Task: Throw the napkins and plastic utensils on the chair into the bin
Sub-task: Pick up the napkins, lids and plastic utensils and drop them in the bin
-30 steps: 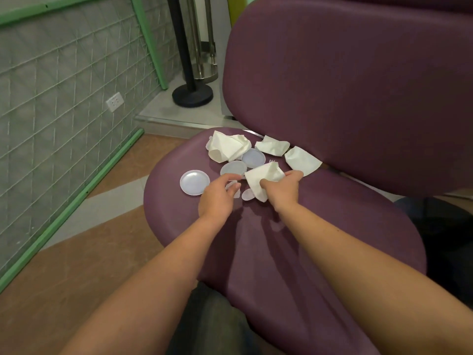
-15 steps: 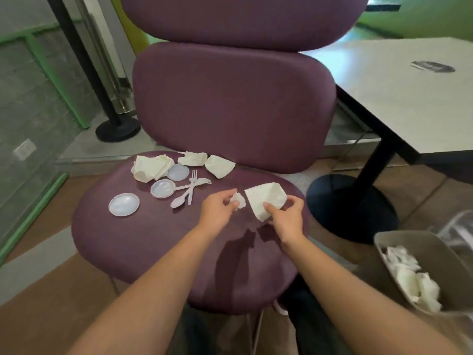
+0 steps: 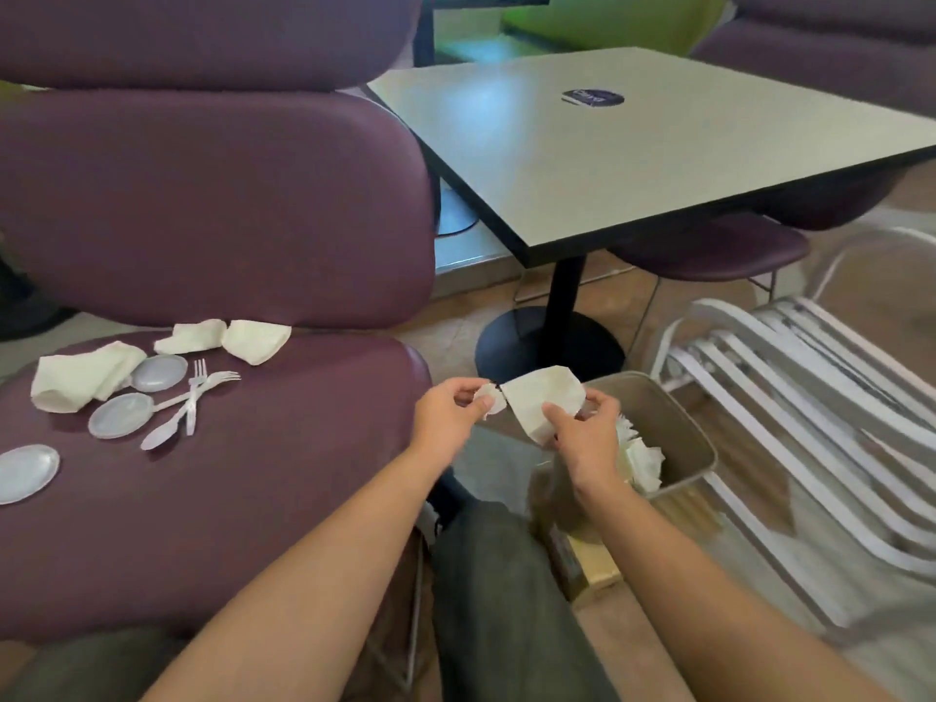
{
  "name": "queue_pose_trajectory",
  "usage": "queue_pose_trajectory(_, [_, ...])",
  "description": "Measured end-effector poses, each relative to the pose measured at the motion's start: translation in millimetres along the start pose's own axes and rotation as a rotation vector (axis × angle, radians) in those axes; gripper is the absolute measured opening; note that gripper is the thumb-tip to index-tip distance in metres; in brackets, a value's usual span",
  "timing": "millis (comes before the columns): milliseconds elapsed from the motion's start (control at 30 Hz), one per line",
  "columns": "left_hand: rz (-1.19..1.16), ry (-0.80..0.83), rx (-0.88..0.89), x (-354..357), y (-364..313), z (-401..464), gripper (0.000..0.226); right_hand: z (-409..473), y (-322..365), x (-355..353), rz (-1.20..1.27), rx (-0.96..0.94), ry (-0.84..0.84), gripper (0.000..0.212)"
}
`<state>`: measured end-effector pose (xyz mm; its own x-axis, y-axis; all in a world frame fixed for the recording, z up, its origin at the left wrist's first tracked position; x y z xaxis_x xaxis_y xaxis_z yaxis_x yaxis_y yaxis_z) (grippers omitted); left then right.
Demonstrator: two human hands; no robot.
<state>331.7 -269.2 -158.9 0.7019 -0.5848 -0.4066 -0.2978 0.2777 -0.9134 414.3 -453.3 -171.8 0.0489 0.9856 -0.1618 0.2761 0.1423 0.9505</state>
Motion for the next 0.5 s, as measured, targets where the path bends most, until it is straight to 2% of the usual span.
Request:
queue_pose_trajectory(133, [-0.021,0.061,-0.030,50,0,-5,0.017,35,-6,-44,-0.078,0.022,-0.127,0.051])
queue_pose_trajectory(267, [-0.002,0.091,-0.039,83,0,-6,0.010,69,-10,-60,-0.133,0.055,-0.193,0.050])
queue_pose_trajectory(400, [0.046,0.133,-0.002,105,-1,-4,0.010,91,-23,-58,-0.216,0.135,-0.135,0.074])
queue_pose_trajectory(500, [0.052,0.162,0.007,122,-3,0,0.014,94,-30,-60,-0.247,0.138,-0.081,0.062])
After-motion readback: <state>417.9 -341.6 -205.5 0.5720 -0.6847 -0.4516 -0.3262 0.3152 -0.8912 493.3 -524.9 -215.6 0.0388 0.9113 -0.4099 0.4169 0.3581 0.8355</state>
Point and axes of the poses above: each hand's wrist, its own z-axis towards the middle knuckle, its own x-axis out of the palm, y = z × x, the point moved 7 cm from there along z, towards the middle knuckle, and after that the axes turned 12 degrees about -y, right-handed, at the moved point
